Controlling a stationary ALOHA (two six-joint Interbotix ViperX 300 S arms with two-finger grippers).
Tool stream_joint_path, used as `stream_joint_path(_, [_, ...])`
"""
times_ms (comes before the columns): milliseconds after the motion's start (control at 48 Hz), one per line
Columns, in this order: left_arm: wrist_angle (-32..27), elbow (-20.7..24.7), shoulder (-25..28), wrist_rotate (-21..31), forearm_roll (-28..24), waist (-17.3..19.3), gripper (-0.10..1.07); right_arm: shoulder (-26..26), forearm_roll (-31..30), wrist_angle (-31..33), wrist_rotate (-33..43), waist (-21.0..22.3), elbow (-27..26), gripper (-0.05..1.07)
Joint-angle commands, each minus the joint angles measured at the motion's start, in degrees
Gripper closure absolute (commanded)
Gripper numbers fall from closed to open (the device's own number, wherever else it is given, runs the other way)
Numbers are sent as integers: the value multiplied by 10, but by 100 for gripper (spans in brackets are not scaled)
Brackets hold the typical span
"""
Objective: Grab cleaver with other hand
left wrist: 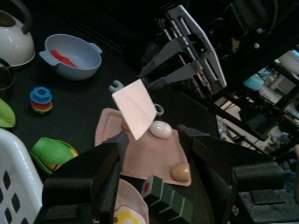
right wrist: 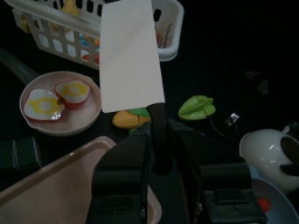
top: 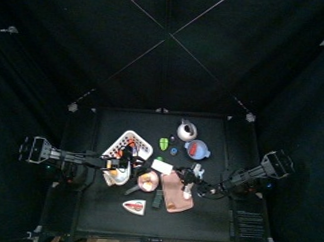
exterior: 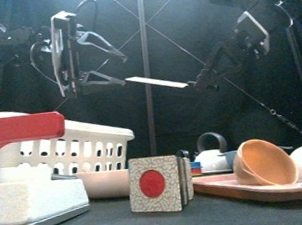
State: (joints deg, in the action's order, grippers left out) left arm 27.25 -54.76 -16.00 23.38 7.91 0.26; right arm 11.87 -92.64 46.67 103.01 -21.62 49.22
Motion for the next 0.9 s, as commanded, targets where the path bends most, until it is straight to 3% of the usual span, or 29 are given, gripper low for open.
stream_joint_path(0, [6,9,4,1,1,4,11,5,-15,5,0,-7,-14,54])
stream_joint_path(458, [11,38,31,11,2,1,12,-4,-37,6,-3,-35,-21,54])
stream_joint_path(625, [11,38,24,52,-5,-5,12,-4,-35,17,-3,-36,-21,54])
stream_joint_path(875, [21,39,24,141,-91,-6,12,-4,-33,21,-3,-36,-20,54])
